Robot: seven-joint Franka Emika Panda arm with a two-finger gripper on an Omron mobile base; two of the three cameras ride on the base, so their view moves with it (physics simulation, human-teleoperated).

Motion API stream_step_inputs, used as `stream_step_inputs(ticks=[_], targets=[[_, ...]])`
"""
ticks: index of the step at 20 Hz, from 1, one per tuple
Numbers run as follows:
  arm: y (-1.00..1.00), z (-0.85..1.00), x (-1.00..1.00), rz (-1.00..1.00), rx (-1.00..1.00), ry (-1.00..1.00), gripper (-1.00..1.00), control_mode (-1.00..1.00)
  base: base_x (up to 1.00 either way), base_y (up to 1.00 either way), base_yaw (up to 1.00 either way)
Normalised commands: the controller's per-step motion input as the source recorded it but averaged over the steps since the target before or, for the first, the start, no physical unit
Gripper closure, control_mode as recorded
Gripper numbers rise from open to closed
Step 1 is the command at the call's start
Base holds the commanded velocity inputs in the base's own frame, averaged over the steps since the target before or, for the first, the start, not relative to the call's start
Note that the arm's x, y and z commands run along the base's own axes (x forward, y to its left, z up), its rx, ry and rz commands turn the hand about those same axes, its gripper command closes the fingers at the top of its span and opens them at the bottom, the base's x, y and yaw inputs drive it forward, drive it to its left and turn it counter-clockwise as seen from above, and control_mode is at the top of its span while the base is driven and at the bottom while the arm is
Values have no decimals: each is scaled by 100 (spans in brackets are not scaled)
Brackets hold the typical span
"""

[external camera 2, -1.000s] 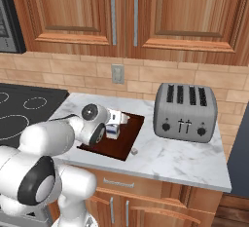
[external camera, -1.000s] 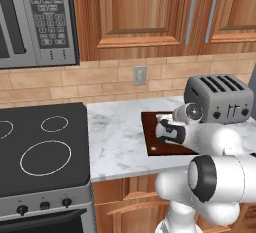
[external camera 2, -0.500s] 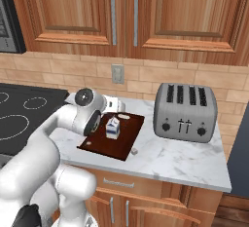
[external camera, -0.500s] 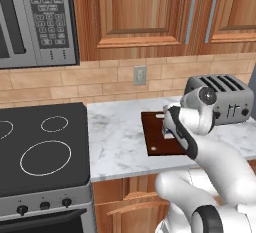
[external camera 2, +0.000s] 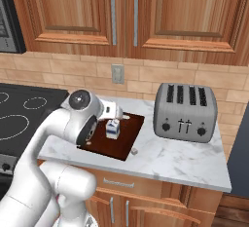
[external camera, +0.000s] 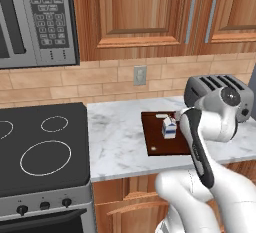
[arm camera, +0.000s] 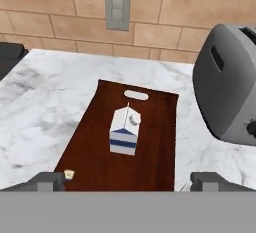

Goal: Take out the milk from the fridge and place it on the tray on the counter. Then take the sugar cube near the tray and place it in the tray.

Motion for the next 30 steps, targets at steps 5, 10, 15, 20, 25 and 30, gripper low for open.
stream_step_inputs(ticks=[5, 10, 15, 20, 25, 30], targets=[[-23, 37, -69, 27, 18, 13, -100, -100, 0, 0, 0], [-15, 6, -38, 39, 6, 18, -100, -100, 0, 0, 0], [-1, -1, -17, 49, -1, 2, -100, -100, 0, 0, 0], [-1, -1, -18, 31, -8, -15, -100, -100, 0, 0, 0], [-5, -4, -27, 3, -1, -18, -100, -100, 0, 0, 0], [-1, -13, -12, 0, 0, -14, -100, -100, 0, 0, 0]])
